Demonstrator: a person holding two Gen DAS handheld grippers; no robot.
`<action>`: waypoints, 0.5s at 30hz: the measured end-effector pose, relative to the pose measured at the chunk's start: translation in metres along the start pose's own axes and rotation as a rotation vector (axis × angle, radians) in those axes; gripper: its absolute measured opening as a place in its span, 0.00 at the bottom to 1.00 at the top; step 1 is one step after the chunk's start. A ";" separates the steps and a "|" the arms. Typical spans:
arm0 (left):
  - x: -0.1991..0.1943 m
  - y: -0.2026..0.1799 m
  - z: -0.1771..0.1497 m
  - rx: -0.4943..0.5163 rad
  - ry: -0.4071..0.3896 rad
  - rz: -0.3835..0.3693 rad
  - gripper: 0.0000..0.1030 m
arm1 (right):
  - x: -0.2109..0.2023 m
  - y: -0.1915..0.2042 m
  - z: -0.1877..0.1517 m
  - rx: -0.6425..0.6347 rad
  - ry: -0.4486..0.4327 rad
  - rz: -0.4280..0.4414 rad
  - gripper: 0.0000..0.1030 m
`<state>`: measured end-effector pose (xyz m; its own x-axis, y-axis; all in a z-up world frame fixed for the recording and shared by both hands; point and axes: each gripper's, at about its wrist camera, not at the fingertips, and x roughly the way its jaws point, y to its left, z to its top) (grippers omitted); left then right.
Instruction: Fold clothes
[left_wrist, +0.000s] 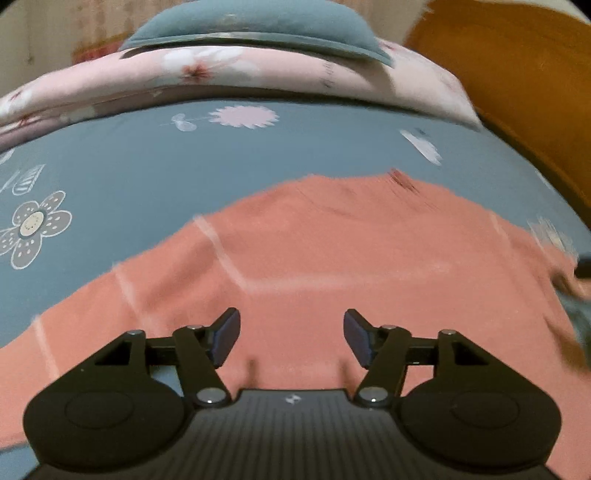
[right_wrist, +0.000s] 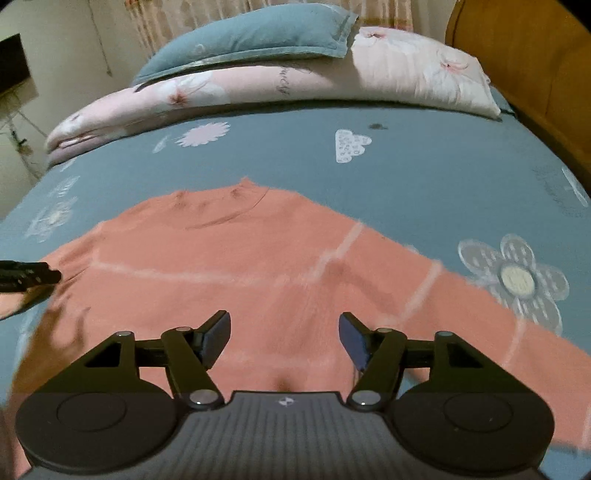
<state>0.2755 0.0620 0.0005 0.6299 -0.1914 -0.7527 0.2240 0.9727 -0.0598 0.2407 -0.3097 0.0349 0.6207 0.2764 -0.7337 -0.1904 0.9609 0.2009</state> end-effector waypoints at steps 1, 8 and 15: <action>-0.010 -0.008 -0.010 0.019 0.015 -0.008 0.61 | -0.012 0.001 -0.008 0.005 0.012 0.008 0.67; -0.066 -0.072 -0.083 0.190 0.051 -0.076 0.64 | -0.066 -0.014 -0.090 0.117 0.075 0.085 0.68; -0.097 -0.126 -0.132 0.346 0.036 -0.115 0.68 | -0.091 -0.037 -0.168 0.322 0.126 0.241 0.70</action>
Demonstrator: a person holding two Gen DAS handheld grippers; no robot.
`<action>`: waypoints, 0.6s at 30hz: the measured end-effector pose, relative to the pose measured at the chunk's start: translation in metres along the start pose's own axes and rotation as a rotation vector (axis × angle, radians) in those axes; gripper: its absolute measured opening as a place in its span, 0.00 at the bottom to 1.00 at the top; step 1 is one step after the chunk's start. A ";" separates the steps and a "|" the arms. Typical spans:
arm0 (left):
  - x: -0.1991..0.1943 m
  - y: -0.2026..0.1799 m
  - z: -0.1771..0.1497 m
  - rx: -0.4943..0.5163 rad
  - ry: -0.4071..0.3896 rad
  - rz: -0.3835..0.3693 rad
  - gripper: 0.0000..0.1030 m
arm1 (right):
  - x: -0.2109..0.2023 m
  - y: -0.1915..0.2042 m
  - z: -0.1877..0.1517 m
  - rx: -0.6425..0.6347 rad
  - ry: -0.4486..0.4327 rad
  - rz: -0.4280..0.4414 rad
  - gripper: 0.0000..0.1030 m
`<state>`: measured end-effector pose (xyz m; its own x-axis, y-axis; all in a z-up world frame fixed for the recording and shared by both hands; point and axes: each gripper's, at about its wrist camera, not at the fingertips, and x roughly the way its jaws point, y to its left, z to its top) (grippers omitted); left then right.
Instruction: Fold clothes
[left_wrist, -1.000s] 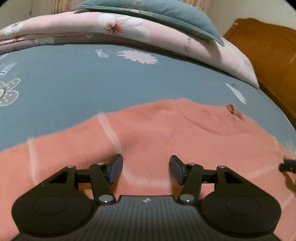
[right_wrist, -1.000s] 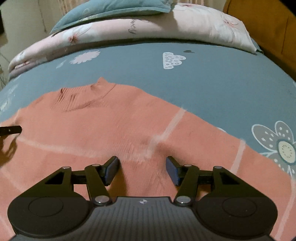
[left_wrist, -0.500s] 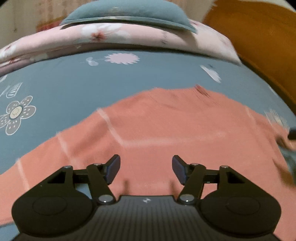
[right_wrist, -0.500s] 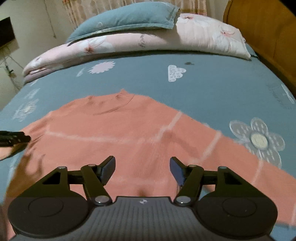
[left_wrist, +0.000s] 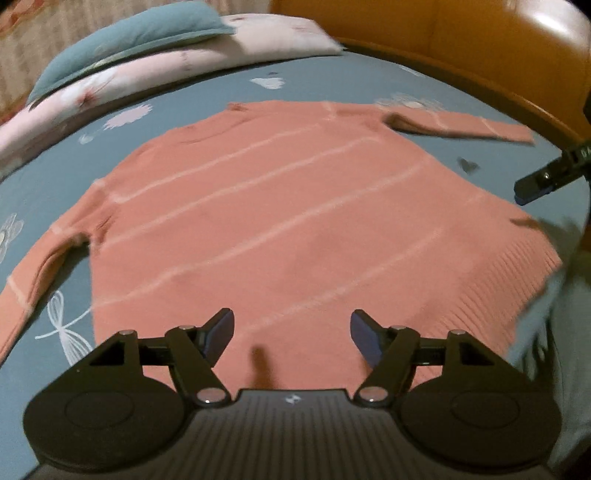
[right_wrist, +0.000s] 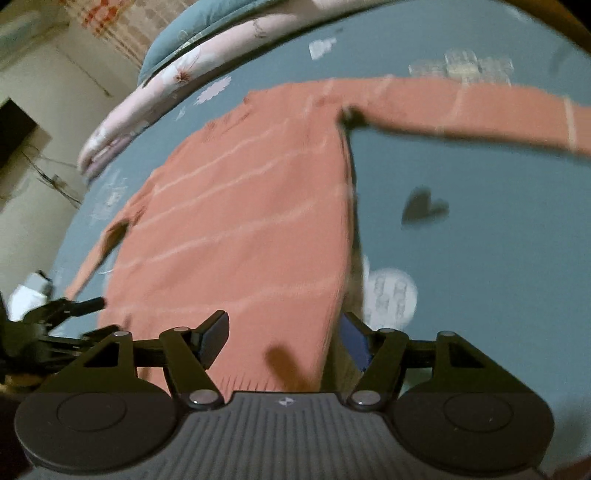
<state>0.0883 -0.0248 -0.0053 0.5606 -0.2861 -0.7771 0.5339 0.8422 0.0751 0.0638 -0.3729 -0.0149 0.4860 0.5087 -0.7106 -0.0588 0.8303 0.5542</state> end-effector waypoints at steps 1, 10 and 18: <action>-0.003 -0.007 -0.001 0.012 -0.005 -0.009 0.68 | -0.003 -0.002 -0.008 0.015 0.003 0.018 0.70; -0.012 -0.031 0.001 0.023 -0.034 -0.075 0.71 | -0.006 -0.007 -0.065 -0.038 0.016 0.101 0.75; -0.014 -0.029 -0.007 0.014 -0.012 -0.066 0.71 | 0.028 0.030 -0.075 -0.307 0.010 0.015 0.71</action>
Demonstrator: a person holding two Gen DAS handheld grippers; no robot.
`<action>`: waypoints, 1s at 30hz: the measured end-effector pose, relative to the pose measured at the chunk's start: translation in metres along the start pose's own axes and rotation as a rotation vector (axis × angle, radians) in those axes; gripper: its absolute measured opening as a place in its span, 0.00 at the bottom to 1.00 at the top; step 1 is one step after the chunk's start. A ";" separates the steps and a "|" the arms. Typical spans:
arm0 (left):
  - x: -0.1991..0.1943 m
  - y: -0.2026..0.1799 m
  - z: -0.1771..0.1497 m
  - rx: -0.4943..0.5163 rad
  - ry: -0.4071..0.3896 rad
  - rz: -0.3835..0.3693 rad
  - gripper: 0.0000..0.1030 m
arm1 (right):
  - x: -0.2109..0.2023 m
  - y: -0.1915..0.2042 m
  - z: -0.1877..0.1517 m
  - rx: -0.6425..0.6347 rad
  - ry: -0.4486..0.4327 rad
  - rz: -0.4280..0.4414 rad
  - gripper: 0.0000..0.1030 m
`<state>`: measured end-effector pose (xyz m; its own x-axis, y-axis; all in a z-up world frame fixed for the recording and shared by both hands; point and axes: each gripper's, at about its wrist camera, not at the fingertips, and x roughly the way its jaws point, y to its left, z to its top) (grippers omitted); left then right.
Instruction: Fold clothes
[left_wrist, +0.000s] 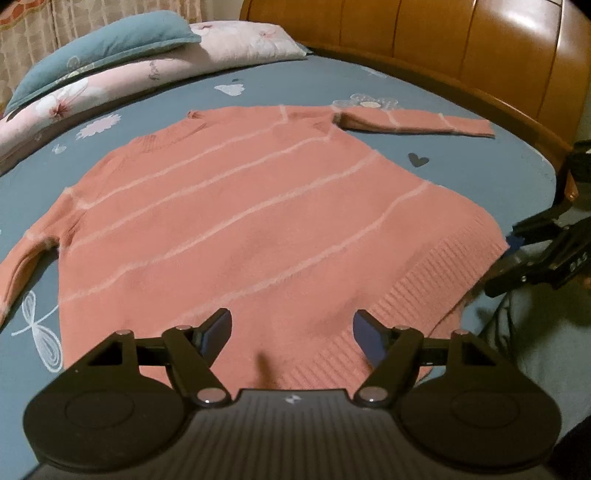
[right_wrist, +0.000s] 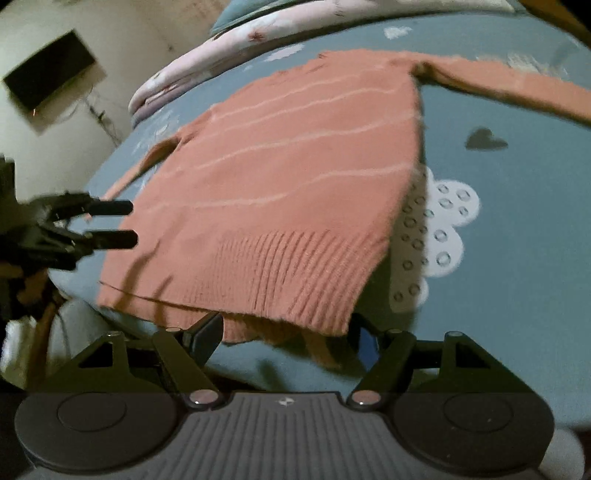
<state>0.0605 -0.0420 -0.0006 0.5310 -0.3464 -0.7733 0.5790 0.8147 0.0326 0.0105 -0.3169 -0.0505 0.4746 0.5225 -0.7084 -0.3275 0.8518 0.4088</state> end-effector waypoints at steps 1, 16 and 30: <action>0.000 0.001 -0.002 -0.001 0.004 0.005 0.71 | 0.001 0.003 0.001 -0.027 -0.003 -0.004 0.54; 0.002 0.030 -0.024 0.015 0.118 0.076 0.73 | -0.070 -0.019 0.039 0.103 0.051 -0.054 0.26; 0.043 0.019 -0.040 -0.046 0.051 0.062 0.78 | 0.059 0.038 0.047 -0.247 0.044 -0.298 0.56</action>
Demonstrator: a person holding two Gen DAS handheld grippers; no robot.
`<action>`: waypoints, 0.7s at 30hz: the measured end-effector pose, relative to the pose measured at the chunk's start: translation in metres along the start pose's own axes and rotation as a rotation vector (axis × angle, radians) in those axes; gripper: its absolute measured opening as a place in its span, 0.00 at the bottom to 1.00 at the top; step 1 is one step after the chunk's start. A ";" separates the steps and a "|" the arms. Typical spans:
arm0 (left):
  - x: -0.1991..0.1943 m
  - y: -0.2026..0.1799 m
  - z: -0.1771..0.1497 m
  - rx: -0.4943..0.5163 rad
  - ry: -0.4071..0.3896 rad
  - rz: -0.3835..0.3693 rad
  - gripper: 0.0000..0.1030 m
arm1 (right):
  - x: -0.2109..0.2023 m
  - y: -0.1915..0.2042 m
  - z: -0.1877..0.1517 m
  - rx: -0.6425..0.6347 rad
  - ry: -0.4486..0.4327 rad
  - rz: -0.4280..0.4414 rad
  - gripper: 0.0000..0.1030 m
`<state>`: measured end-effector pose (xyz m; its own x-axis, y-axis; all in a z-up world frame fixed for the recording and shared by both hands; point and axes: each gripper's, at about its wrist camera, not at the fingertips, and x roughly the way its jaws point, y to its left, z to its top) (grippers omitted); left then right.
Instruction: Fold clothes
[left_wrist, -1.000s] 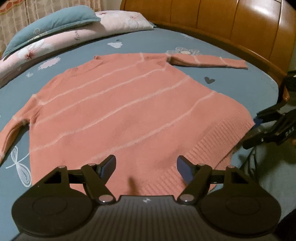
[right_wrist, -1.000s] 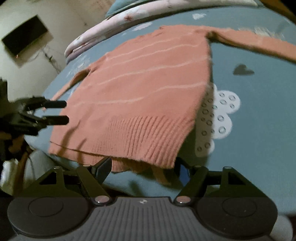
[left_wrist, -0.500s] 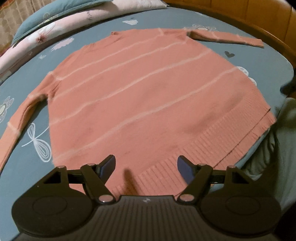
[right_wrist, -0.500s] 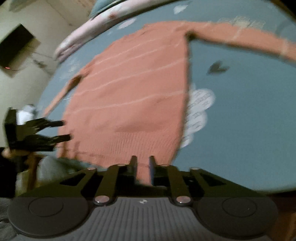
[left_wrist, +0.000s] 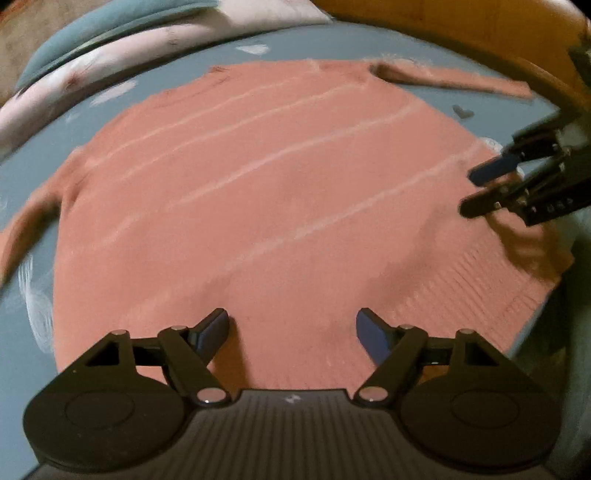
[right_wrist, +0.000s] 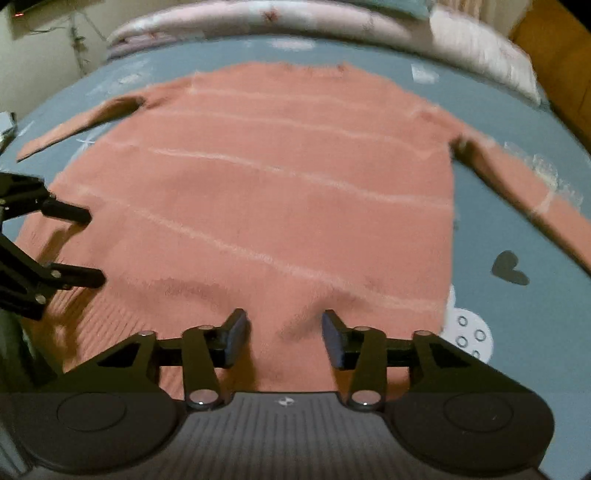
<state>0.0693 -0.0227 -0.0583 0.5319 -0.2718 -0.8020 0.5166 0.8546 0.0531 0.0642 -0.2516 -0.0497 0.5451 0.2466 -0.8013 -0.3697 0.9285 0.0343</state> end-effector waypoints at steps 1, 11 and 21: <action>-0.006 0.005 -0.010 -0.029 0.008 -0.009 0.81 | -0.006 -0.003 -0.007 0.021 0.001 -0.001 0.61; -0.026 0.021 0.005 -0.024 -0.021 0.019 0.83 | -0.028 0.009 0.012 -0.003 -0.064 -0.005 0.66; 0.030 0.022 0.035 -0.138 -0.099 0.112 0.83 | 0.022 0.023 0.016 0.073 -0.129 -0.077 0.71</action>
<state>0.1204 -0.0272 -0.0605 0.6481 -0.2078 -0.7327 0.3574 0.9325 0.0516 0.0798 -0.2208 -0.0572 0.6638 0.2030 -0.7199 -0.2695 0.9627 0.0229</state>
